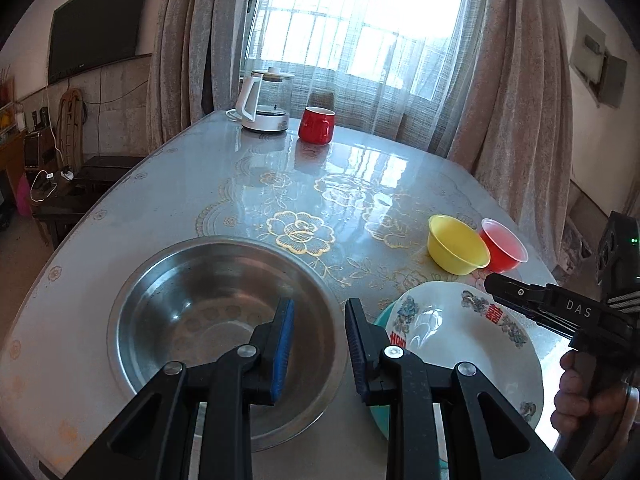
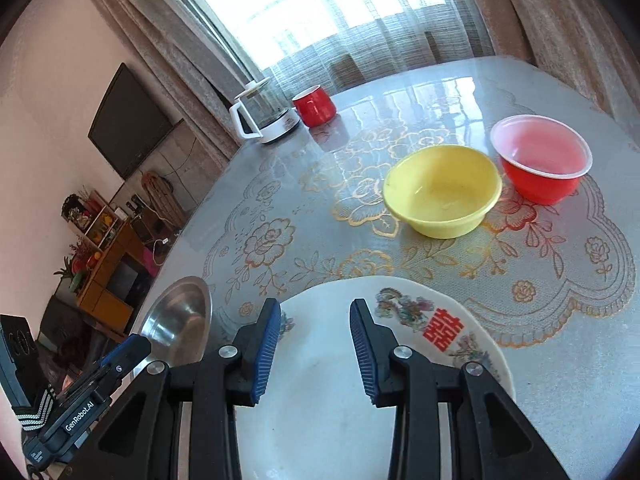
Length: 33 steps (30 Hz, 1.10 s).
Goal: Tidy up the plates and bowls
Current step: 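Slide the steel bowl away from the plate stack and open the left tool, then grasp the rim of the yellow plastic bowl with the left tool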
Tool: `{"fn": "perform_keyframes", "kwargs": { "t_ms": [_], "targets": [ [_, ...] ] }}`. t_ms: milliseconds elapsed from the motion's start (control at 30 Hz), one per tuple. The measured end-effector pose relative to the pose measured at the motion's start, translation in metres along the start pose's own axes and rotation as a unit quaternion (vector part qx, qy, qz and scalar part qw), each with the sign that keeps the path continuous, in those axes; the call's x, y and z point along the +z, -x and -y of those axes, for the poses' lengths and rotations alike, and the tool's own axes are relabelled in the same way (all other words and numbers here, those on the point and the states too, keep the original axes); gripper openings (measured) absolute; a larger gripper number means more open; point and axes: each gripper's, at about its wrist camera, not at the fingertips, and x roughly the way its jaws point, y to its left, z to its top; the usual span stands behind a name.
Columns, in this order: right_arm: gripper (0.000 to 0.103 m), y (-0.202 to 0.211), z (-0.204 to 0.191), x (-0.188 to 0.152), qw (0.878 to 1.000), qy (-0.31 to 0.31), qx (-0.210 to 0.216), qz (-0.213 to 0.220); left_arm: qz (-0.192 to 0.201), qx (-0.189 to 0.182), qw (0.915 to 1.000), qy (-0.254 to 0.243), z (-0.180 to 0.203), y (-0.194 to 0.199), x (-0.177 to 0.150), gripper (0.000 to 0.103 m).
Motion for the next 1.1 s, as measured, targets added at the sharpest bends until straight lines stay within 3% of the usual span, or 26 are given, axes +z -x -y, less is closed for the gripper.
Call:
{"fn": "perform_keyframes", "kwargs": {
  "t_ms": [233,467,667,900,1100],
  "targets": [
    [0.036,0.025,0.062,0.013,0.996,-0.071,-0.039,0.035,-0.027,-0.026,0.999,-0.023,0.04,-0.031,0.021,0.027],
    [0.029,0.014,0.104,0.032,0.991,-0.117,-0.055,0.028,-0.056,-0.055,0.9955,-0.052,0.076,-0.068,0.044,0.027],
    [0.028,-0.006,0.119,0.053,0.989,-0.132,-0.071,0.016,-0.088,-0.075,0.991,-0.068,0.1,-0.107,0.063,0.027],
    [0.028,-0.034,0.128,0.072,0.987,-0.141,-0.081,-0.003,-0.133,-0.1,0.9855,-0.033,0.114,-0.161,0.084,0.027],
    [0.02,-0.045,0.136,0.075,0.986,-0.147,-0.08,-0.015,-0.162,-0.111,0.9795,-0.043,0.134,-0.194,0.087,0.026]
  ]
}}
